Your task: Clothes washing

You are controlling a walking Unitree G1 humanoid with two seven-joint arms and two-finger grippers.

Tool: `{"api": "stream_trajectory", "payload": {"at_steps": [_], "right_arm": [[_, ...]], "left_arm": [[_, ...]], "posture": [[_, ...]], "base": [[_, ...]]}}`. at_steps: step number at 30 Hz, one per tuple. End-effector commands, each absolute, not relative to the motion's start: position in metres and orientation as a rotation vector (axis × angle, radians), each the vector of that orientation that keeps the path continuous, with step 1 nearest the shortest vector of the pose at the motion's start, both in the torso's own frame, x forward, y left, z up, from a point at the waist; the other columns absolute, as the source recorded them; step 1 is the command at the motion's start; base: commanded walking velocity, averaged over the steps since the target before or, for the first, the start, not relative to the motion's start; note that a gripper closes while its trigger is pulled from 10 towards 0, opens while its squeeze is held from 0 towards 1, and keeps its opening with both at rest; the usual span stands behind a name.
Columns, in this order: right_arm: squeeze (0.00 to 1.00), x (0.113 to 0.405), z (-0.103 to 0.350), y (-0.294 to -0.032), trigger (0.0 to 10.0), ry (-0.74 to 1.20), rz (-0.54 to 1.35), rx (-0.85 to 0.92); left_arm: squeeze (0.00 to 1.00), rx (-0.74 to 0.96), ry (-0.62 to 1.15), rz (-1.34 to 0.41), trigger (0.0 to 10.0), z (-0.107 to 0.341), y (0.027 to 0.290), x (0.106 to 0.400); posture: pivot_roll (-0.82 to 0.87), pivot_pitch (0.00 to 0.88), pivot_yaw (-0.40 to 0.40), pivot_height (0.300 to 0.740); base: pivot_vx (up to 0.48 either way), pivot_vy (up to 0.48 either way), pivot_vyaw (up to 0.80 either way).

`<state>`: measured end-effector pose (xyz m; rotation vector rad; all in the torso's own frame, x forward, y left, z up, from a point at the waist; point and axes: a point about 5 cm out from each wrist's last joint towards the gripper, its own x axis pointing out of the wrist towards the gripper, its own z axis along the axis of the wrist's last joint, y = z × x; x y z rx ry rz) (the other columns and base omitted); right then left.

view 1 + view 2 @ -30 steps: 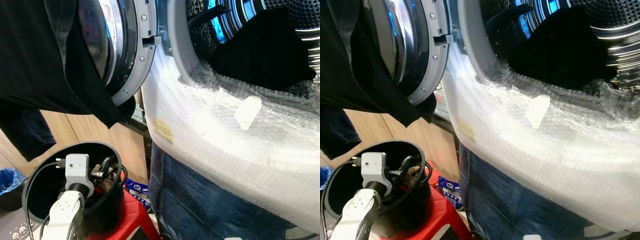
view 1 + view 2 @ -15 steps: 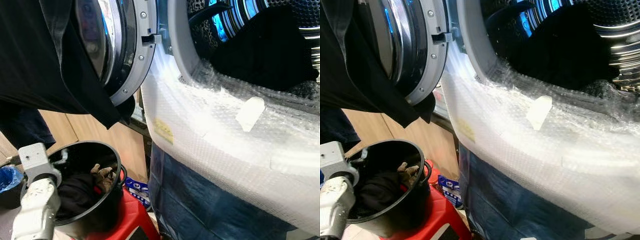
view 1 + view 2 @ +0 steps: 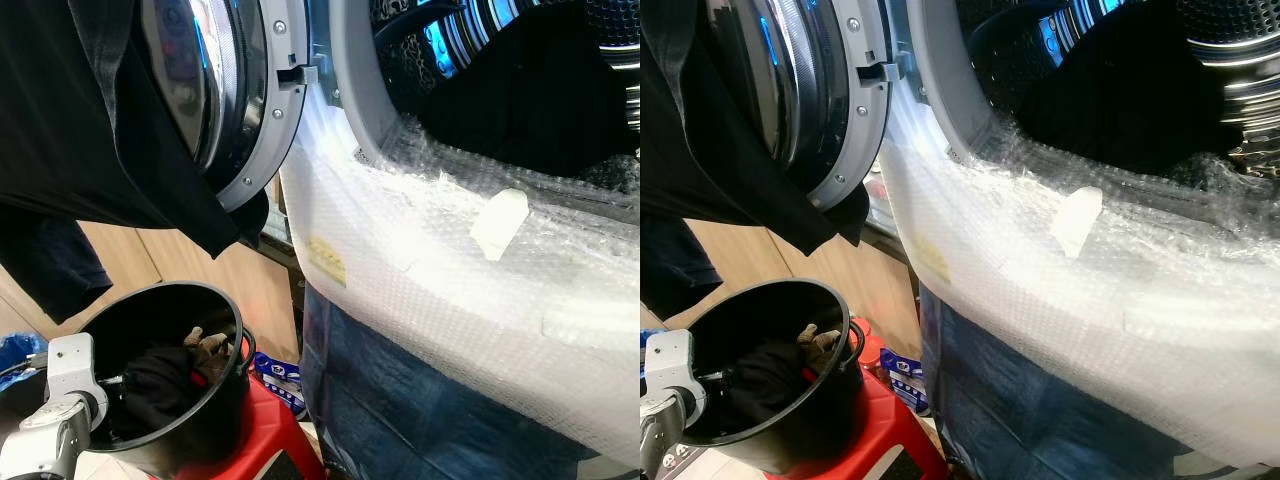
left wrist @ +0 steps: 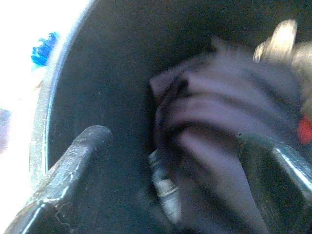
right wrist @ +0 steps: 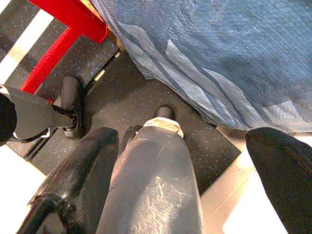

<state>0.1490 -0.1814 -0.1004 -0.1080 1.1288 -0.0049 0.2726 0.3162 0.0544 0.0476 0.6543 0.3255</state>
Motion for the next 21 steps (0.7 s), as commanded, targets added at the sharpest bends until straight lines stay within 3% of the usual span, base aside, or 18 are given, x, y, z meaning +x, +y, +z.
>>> {"api": "stream_trajectory", "payload": {"at_steps": [1,8,11,14,16,18,21], "right_arm": [[0.00,0.139,-0.104,-0.181,10.0,1.153,-0.021,-0.097],[0.00,0.129,-0.107,-0.182,10.0,1.185,-0.011,-0.099],[0.00,0.127,-0.108,-0.181,10.0,1.193,-0.003,-0.094],[0.00,0.128,-0.108,-0.181,10.0,1.188,-0.028,-0.074],[0.00,0.131,-0.107,-0.180,10.0,1.178,-0.024,-0.076],[0.00,0.133,-0.107,-0.176,10.0,1.175,-0.011,-0.082],[0.00,0.133,-0.107,-0.176,10.0,1.174,-0.007,-0.080]], "left_arm": [[0.00,0.104,0.720,0.331,10.0,0.045,0.322,0.267],[0.00,0.188,0.765,0.327,10.0,0.037,0.327,0.267],[0.00,0.034,0.721,0.374,10.0,0.038,0.330,0.270],[0.00,0.013,0.682,0.366,10.0,0.042,0.330,0.274],[0.00,0.092,0.663,0.246,10.0,0.043,0.324,0.280],[0.00,0.345,0.703,0.050,10.0,0.035,0.313,0.279],[0.00,0.400,0.700,-0.032,10.0,0.031,0.305,0.279]], "posture": [[0.04,0.100,0.114,0.740],[0.04,0.113,0.103,0.740],[0.04,0.117,0.105,0.740],[0.04,0.119,0.109,0.740],[0.05,0.125,0.110,0.740],[0.05,0.123,0.109,0.740],[0.04,0.121,0.109,0.740]], "base": [[0.000,0.000,0.00],[0.000,0.000,0.00],[0.000,0.000,0.00],[0.000,0.000,0.00],[0.000,0.000,0.00],[0.000,0.000,0.00],[0.000,0.000,0.00]]}}
